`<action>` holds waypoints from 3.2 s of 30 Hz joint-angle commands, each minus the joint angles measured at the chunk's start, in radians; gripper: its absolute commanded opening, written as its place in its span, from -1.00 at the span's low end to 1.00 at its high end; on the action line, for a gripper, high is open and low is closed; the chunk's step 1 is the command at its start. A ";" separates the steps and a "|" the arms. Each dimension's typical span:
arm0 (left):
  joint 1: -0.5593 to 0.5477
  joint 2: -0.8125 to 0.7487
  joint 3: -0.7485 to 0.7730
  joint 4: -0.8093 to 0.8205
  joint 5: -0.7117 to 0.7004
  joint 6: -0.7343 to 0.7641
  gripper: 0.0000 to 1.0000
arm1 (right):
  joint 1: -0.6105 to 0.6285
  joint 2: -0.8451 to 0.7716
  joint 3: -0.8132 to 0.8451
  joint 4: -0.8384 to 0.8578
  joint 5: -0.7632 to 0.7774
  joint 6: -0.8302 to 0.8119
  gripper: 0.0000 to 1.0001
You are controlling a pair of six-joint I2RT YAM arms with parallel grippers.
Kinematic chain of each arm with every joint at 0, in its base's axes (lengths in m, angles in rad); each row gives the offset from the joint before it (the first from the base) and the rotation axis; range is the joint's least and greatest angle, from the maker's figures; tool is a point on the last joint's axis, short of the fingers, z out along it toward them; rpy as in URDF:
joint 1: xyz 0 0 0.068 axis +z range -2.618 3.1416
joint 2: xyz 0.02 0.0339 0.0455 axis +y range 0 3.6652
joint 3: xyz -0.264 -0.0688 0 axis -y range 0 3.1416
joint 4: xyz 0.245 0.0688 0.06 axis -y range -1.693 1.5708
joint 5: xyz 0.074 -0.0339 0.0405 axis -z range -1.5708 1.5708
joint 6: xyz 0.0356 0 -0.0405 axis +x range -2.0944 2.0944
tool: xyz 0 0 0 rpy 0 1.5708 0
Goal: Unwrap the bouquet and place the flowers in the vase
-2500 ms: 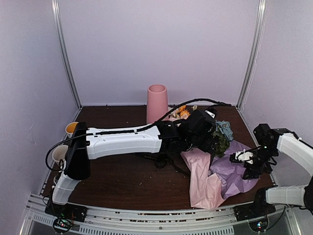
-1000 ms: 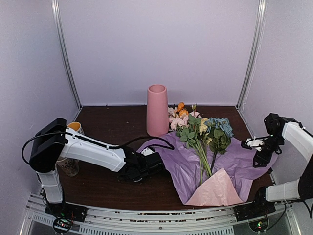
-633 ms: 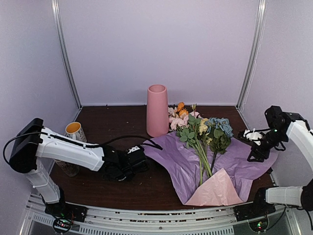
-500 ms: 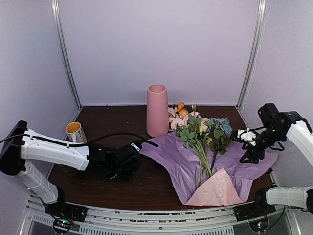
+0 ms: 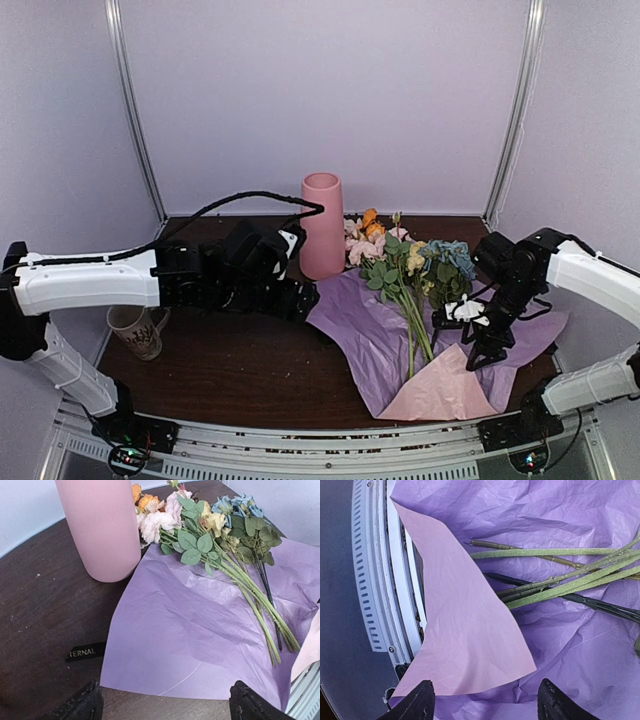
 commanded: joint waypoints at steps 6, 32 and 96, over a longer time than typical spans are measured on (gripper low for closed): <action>0.031 -0.005 -0.022 -0.018 0.146 -0.159 0.74 | 0.017 0.113 0.029 0.123 0.022 0.067 0.36; 0.039 -0.069 -0.082 -0.167 -0.028 -0.197 0.65 | 0.753 0.013 0.110 -0.044 -0.065 0.132 -1.00; 0.053 0.463 0.104 0.092 0.225 0.402 0.39 | -0.542 0.299 0.030 0.415 0.435 0.066 -0.35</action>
